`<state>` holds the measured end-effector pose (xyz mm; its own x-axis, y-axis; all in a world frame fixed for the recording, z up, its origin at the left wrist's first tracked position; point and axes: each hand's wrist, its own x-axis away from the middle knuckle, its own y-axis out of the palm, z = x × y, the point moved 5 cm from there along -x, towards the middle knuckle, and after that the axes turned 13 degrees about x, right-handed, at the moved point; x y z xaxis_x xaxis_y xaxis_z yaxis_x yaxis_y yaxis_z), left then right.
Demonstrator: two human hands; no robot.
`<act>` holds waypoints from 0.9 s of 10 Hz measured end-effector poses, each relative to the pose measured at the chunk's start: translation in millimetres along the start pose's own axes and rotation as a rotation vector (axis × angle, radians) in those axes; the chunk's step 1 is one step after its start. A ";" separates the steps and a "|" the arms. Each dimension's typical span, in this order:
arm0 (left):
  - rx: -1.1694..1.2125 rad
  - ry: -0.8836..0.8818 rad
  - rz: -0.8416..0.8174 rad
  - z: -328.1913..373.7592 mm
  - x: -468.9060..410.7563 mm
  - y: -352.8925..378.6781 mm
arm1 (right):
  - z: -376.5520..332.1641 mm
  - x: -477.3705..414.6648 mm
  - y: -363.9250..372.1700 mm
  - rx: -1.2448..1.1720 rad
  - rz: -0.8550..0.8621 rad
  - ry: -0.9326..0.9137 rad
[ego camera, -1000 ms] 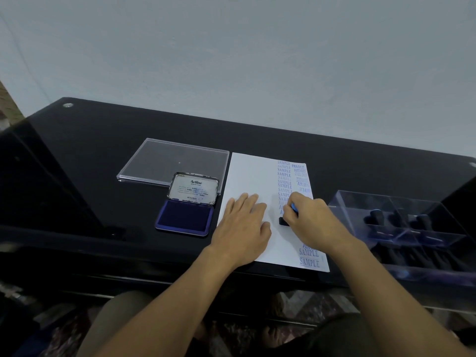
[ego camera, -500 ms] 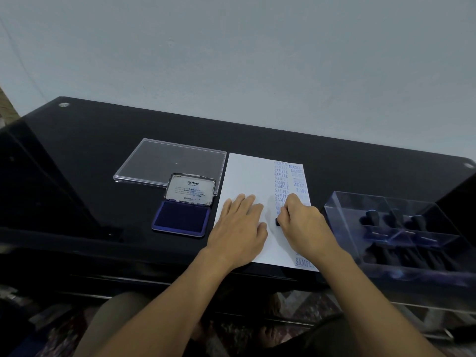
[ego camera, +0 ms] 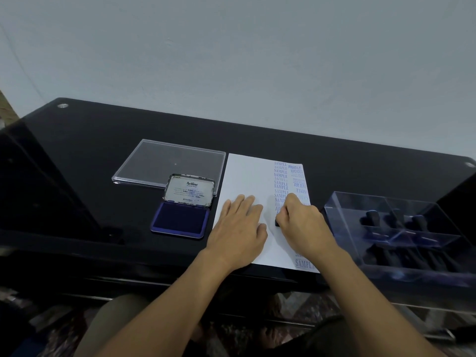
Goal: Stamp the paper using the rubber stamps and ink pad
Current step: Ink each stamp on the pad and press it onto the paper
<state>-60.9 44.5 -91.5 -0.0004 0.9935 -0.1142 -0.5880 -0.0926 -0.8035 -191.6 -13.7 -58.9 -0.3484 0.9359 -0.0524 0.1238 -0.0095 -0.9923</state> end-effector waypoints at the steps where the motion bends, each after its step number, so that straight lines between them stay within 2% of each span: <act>1: 0.000 0.002 0.001 0.0 -0.5 0.3 | 0.2 0.5 0.8 -0.006 0.016 0.009; 9: 0.015 0.010 0.013 1.0 -0.8 -0.3 | -4.1 2.9 -4.4 -0.012 0.003 0.029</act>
<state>-61.6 43.8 -90.6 -0.0005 0.9915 -0.1302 -0.6004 -0.1044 -0.7928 -189.4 -9.5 -54.2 -0.3207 0.9458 -0.0514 0.1356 -0.0079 -0.9907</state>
